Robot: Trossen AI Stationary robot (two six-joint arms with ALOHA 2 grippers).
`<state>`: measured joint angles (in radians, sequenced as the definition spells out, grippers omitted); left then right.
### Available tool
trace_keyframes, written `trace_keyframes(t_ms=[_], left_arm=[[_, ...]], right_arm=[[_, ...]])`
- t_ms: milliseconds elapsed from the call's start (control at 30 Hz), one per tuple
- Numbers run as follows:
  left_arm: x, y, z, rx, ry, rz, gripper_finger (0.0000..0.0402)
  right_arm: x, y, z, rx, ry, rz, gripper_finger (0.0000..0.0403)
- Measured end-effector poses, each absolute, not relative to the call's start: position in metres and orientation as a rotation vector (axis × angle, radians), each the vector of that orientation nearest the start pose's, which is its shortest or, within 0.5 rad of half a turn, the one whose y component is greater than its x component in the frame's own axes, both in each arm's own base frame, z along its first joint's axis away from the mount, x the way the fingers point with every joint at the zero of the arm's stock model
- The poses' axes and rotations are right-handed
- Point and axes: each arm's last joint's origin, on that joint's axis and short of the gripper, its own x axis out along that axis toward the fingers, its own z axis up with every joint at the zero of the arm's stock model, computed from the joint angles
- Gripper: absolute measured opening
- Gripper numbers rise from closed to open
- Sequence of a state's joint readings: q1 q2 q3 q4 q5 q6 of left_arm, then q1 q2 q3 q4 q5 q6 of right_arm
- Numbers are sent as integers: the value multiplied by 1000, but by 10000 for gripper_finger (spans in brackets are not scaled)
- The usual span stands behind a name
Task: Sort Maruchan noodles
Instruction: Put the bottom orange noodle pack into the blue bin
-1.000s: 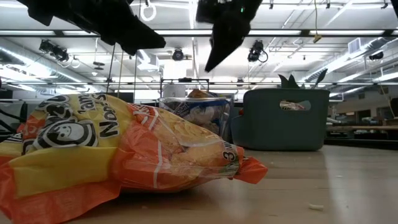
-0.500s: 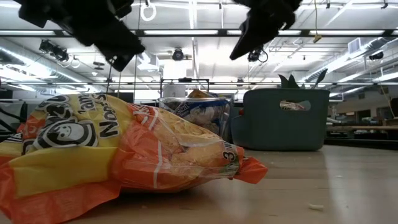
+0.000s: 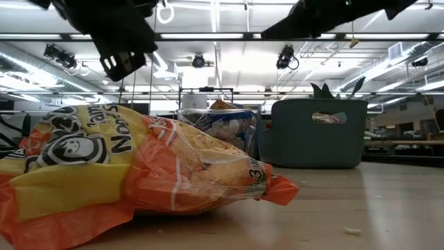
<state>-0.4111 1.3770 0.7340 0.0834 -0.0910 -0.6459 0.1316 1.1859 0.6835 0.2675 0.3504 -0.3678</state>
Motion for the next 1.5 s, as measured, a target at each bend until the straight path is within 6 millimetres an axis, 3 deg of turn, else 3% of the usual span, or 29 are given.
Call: trace_keyframes(t_ms=[167, 333, 533, 633, 733, 1033, 1300, 1500], left_arm=[[283, -124, 218, -433, 749, -62, 74], [314, -121, 210, -474, 823, 25, 123], [350, -113, 189, -642, 959, -100, 152], [355, -107, 173, -714, 1049, -138, 153], [355, -98, 158, -743, 1128, -124, 153], [365, -93, 139, -781, 1152, -230, 153], [366, -97, 133, -782, 1171, -272, 115], [366, -97, 133, -740, 1161, -292, 38]], right_arm=[[254, 22, 251, -447, 276, -174, 79], [254, 23, 237, -463, 306, -163, 79], [246, 28, 214, -443, 366, -132, 79], [242, 30, 206, -479, 363, -134, 79], [241, 32, 209, -483, 332, -166, 79], [237, 42, 209, -486, 320, -125, 79], [236, 47, 208, -485, 326, -139, 79], [235, 50, 208, -479, 327, -134, 79]])
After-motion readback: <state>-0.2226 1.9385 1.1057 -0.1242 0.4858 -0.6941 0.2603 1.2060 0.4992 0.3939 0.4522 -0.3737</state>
